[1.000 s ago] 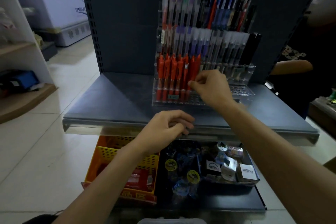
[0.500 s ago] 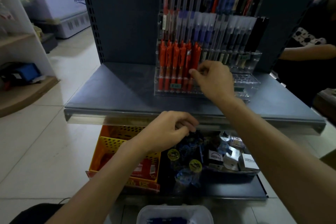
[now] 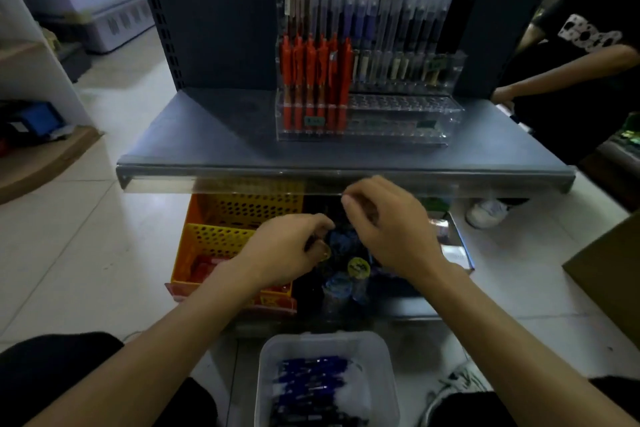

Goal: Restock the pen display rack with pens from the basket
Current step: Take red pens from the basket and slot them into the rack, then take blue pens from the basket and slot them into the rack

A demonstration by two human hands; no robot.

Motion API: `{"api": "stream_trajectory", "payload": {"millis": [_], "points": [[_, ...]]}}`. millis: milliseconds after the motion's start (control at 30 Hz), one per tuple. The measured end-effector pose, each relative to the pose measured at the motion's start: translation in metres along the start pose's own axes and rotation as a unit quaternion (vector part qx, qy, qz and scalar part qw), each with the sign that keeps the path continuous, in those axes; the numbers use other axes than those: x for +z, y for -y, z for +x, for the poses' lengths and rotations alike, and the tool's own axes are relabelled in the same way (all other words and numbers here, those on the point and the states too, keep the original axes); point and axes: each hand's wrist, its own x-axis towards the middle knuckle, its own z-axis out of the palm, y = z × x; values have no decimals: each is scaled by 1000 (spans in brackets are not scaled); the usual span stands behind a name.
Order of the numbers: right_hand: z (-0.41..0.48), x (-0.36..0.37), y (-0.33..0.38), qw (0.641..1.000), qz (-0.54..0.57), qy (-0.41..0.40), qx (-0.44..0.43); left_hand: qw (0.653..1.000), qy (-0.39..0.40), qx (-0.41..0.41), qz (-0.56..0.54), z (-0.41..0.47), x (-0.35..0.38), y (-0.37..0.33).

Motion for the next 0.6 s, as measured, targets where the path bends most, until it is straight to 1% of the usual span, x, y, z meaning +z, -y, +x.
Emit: {"api": "stream_trajectory", "payload": {"millis": [100,167,233,333,433,533,600], "points": [[-42,8,-12,992,-18,120,18,999,-7,-5,32,-22,28,8],[-71,17,-22,976,-47,205,53,999,17,-19,43,-35,49,14],[-100,29,-28,950,-92,283,96,997,51,-32,53,-48,72,17],[-136,49,-38,905,-127,381,141,993,81,-11,82,-66,105,18],[-161,65,-45,873,-122,449,145,981,165,4,104,-80,135,22],[-180,84,-50,850,-108,494,147,962,251,19,107,-92,166,29],[-192,99,-56,840,-93,512,155,950,293,20,108,-99,189,40]]}}
